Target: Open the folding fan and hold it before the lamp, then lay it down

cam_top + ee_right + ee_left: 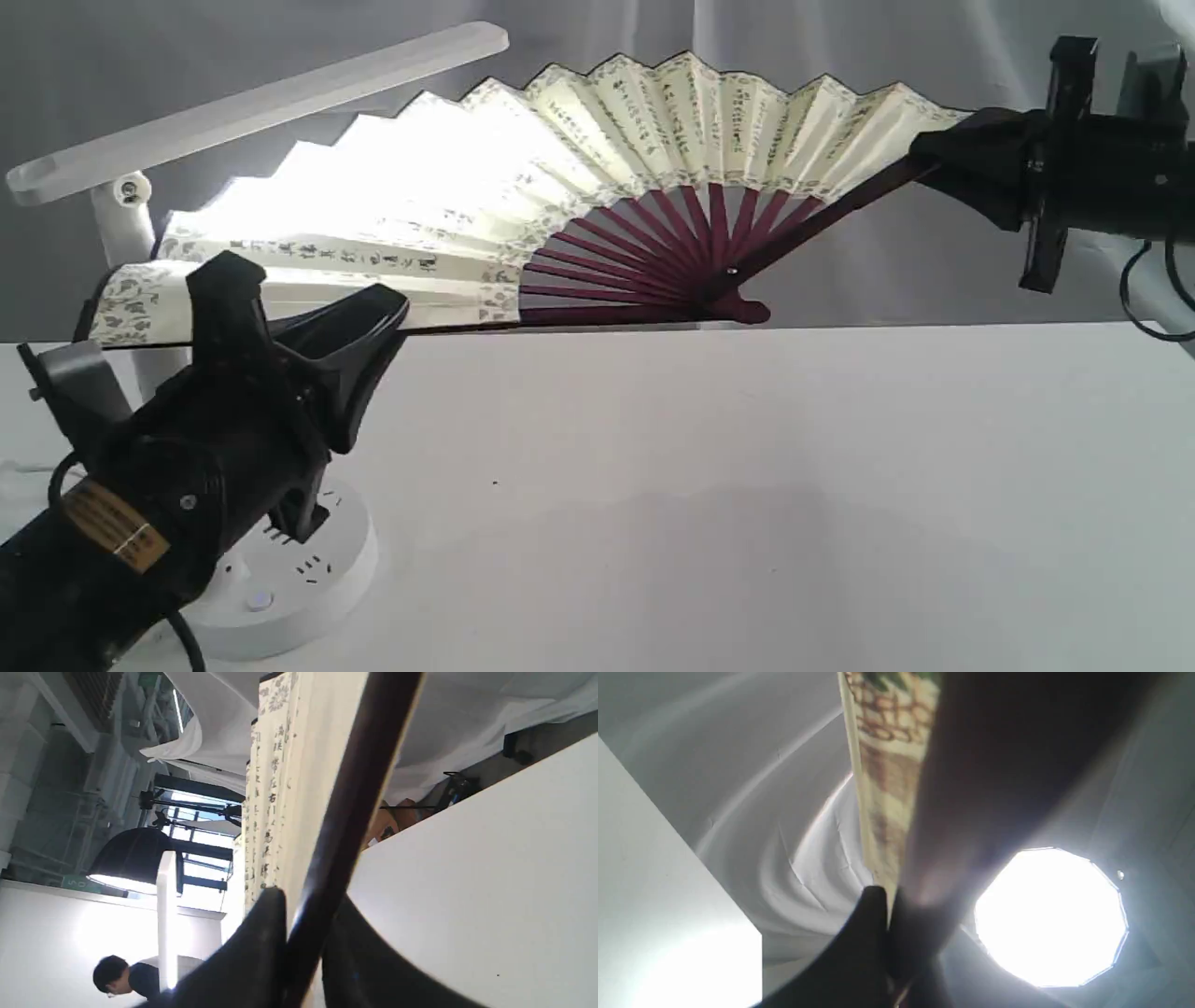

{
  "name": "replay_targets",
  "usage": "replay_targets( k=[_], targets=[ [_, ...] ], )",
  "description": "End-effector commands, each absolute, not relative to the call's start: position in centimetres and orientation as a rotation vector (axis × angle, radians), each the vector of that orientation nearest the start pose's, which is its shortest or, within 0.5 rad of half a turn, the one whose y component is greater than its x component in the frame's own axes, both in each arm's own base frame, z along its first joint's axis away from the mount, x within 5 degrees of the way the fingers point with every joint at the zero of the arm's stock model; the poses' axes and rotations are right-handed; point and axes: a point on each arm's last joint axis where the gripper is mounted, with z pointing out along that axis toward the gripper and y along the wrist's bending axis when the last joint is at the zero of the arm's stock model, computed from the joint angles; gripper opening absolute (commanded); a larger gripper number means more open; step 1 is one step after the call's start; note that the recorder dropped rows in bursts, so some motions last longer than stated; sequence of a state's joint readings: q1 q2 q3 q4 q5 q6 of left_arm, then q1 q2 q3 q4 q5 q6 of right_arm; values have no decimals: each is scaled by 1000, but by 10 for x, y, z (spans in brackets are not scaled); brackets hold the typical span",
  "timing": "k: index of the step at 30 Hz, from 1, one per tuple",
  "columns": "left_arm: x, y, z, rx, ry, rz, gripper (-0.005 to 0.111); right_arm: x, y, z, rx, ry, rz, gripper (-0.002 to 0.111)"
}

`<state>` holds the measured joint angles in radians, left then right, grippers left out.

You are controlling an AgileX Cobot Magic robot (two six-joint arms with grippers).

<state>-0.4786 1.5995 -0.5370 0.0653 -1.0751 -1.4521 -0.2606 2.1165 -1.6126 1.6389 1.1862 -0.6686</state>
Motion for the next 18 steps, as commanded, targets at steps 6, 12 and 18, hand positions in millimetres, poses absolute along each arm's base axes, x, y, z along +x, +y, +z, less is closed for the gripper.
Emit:
replay_targets(
  k=[6,12,18],
  targets=[
    [258,-142,229,-672,1486,-1586,0,461,-50,242,361,2025,1392,0],
    [258,-143,229,-663,1502,-1584,0,460,-49,240,350,2049,1377,0],
    [257,-146,222,-649,1597,-1547,0,459,-50,236,340,2099,1345,0]
  ],
)
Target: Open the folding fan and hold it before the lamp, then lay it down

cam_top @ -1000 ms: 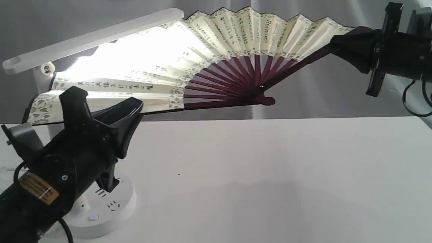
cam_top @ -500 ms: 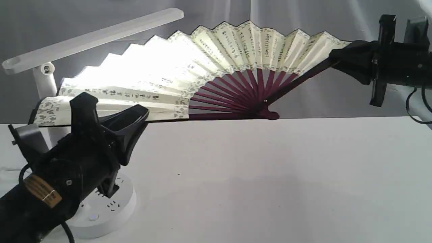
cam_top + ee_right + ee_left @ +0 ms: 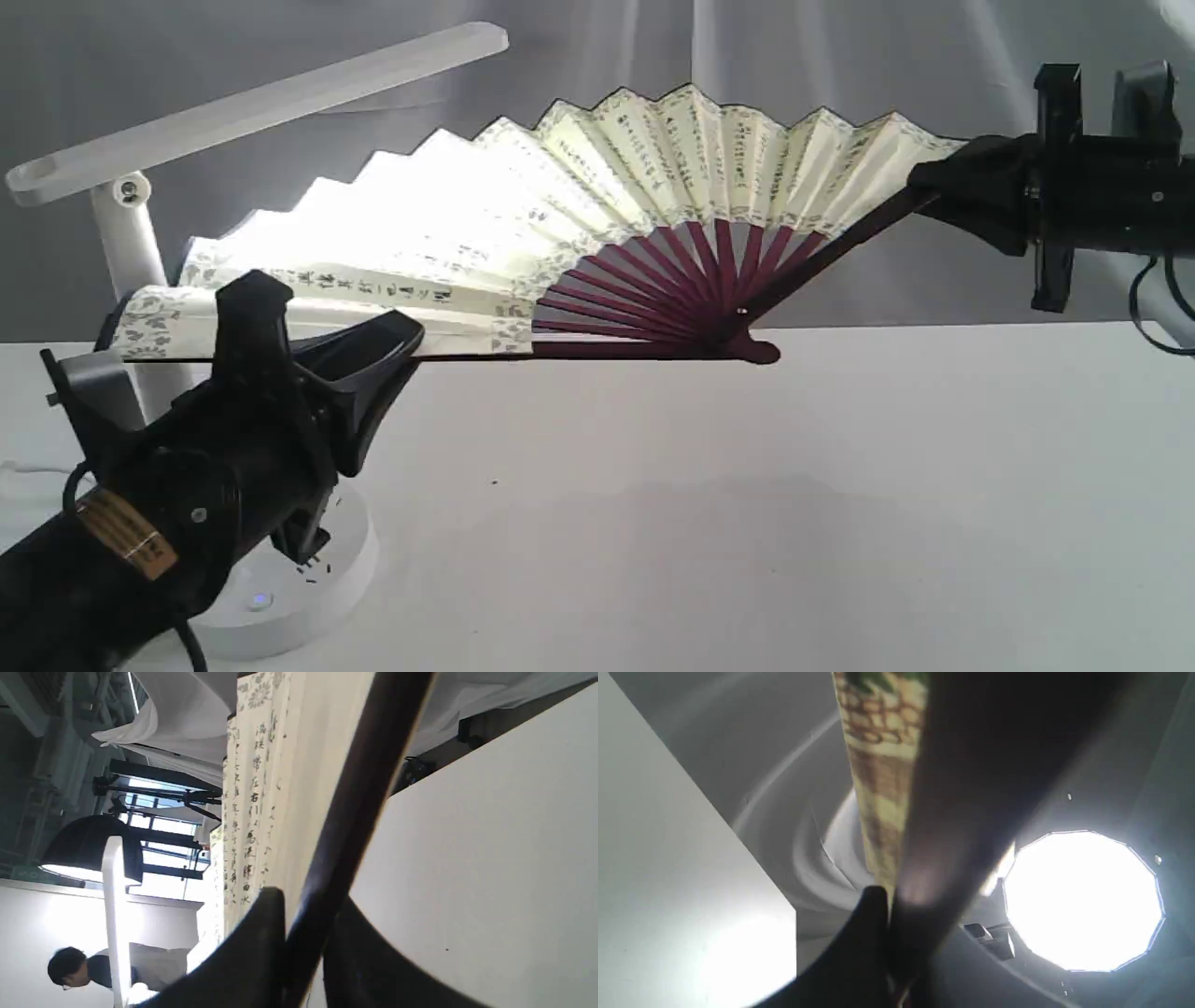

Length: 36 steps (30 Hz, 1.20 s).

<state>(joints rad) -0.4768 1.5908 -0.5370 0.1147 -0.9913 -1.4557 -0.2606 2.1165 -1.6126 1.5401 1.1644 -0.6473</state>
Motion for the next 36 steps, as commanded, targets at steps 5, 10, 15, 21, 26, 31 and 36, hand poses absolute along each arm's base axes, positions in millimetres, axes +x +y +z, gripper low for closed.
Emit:
replay_targets(
  k=[5,10,15,21,26,31,36],
  targets=[
    [257,-146,221,-649,1602,-1544,0,458,-51,234,349,2125,1330,0],
    [256,-147,221,-629,1615,-1546,0,458,-51,233,345,2136,1323,0],
    [256,-147,214,-659,1694,-1492,0,457,-51,230,338,2170,1299,0],
    [256,-147,210,-660,1737,-1467,0,456,-53,227,357,2205,1263,0],
    [256,-148,204,-661,1782,-1443,0,451,-59,215,425,2219,1266,0],
    [260,-151,190,-693,1803,-1459,0,442,-71,200,492,2232,1268,0],
    [264,-155,177,-712,1788,-1506,0,433,-79,187,520,2249,1256,0]
  ],
)
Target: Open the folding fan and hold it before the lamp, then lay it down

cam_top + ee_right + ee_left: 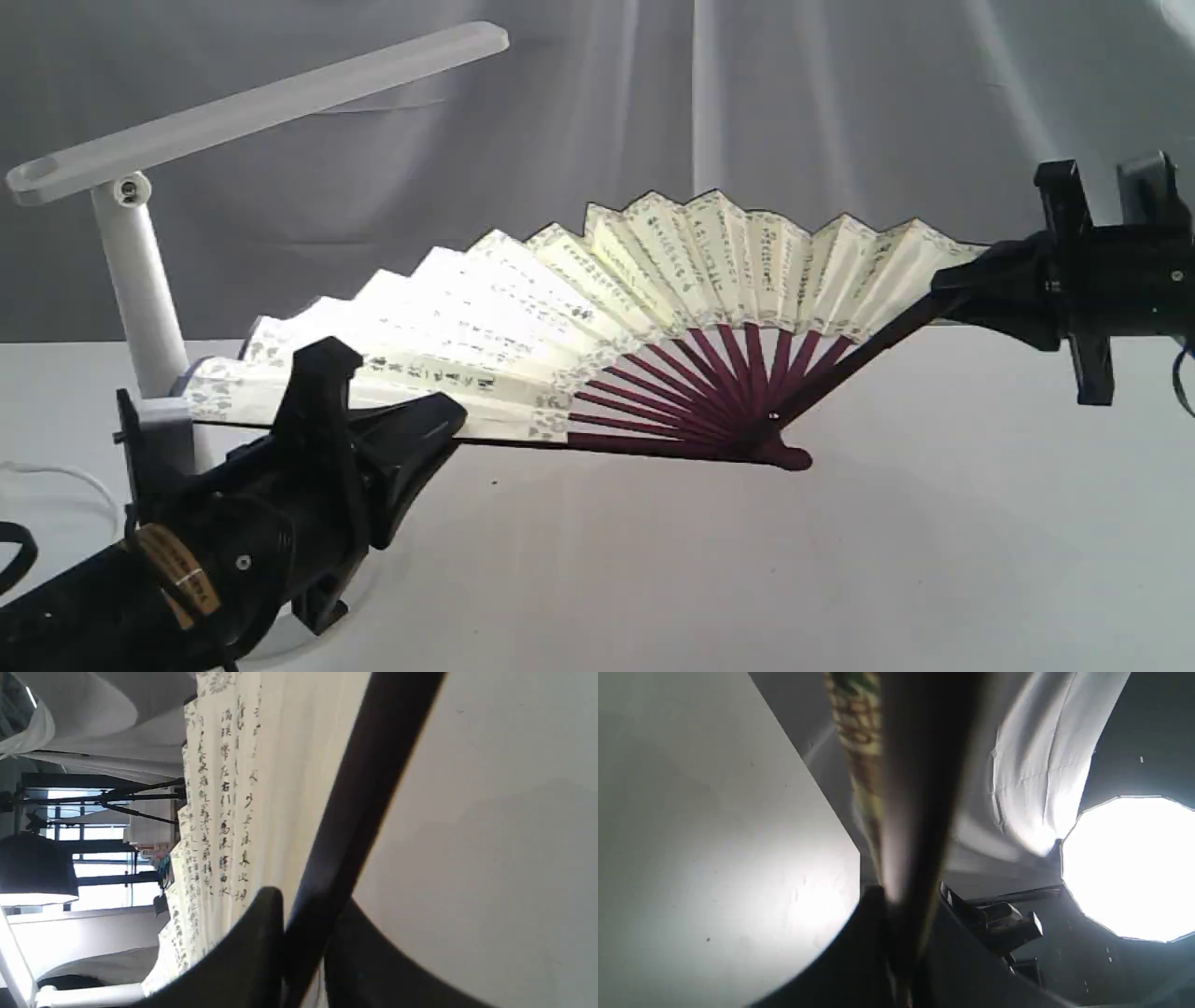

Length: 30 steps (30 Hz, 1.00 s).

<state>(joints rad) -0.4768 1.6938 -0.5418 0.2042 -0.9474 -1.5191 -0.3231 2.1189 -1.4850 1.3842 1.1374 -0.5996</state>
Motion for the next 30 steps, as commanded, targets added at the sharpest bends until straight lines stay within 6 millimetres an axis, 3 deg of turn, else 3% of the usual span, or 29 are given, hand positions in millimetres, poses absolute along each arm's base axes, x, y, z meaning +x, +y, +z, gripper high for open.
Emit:
replay_targets(
  k=[1,13,30],
  targets=[
    [264,-155,174,-711,1799,-1503,0,432,-81,186,517,2249,1250,0],
    [265,-160,133,-742,1948,-1442,0,419,-82,159,577,2320,1171,0],
    [269,-161,96,-809,1936,-1459,0,414,-81,128,645,2370,1143,0]
  ],
)
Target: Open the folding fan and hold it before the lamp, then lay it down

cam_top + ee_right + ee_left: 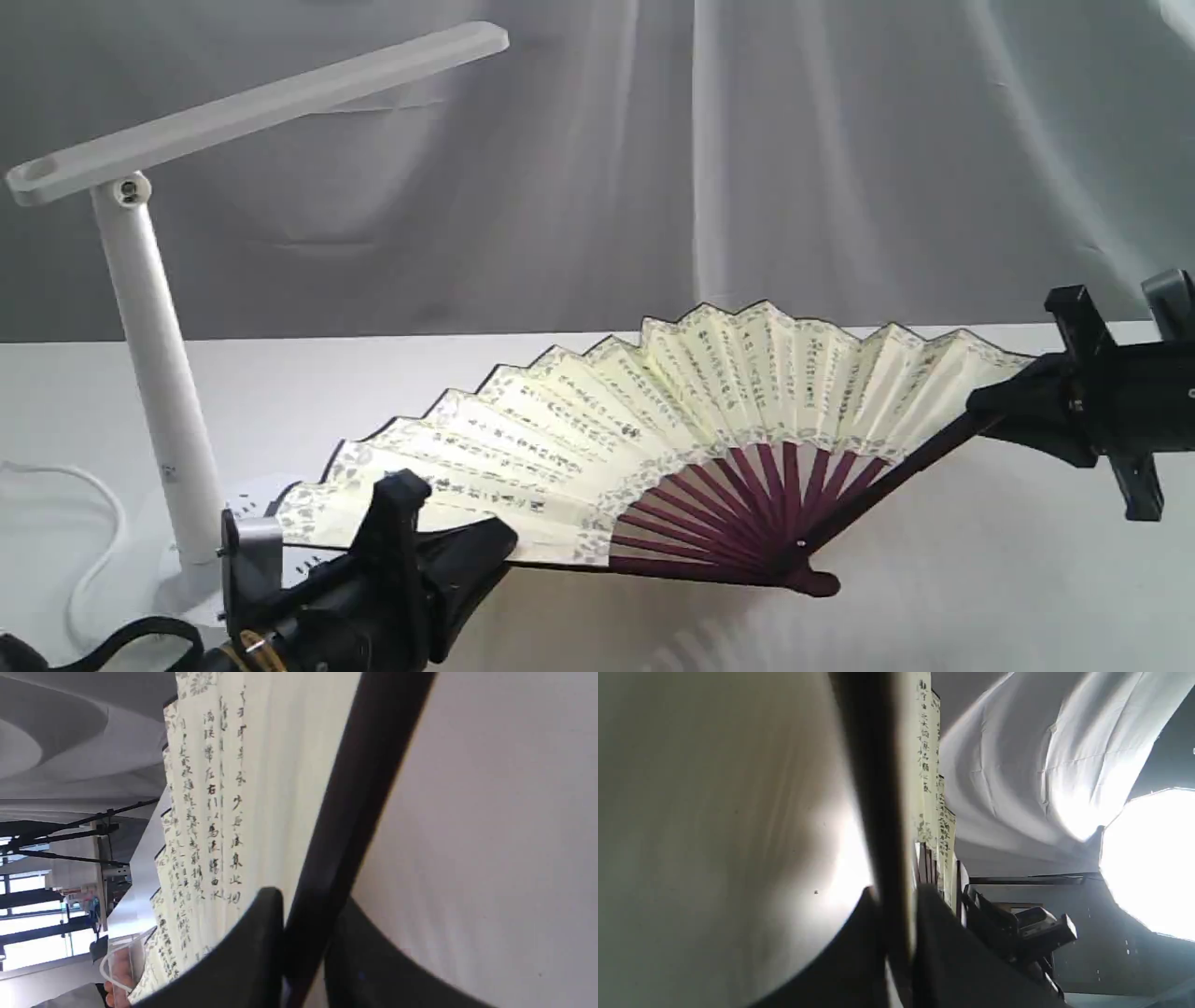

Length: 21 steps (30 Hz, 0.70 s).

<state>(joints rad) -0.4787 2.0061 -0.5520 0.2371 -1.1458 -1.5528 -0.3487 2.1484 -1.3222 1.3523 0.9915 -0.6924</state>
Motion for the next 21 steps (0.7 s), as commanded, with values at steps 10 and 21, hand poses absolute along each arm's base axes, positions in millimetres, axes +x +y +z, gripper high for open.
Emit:
replay_targets(
  k=[10,21],
  targets=[
    [270,-159,87,-872,1943,-1439,0,416,-84,111,718,2369,1131,0],
    [283,-168,91,-837,1969,-1428,0,416,-87,102,749,2375,1109,0]
  ],
)
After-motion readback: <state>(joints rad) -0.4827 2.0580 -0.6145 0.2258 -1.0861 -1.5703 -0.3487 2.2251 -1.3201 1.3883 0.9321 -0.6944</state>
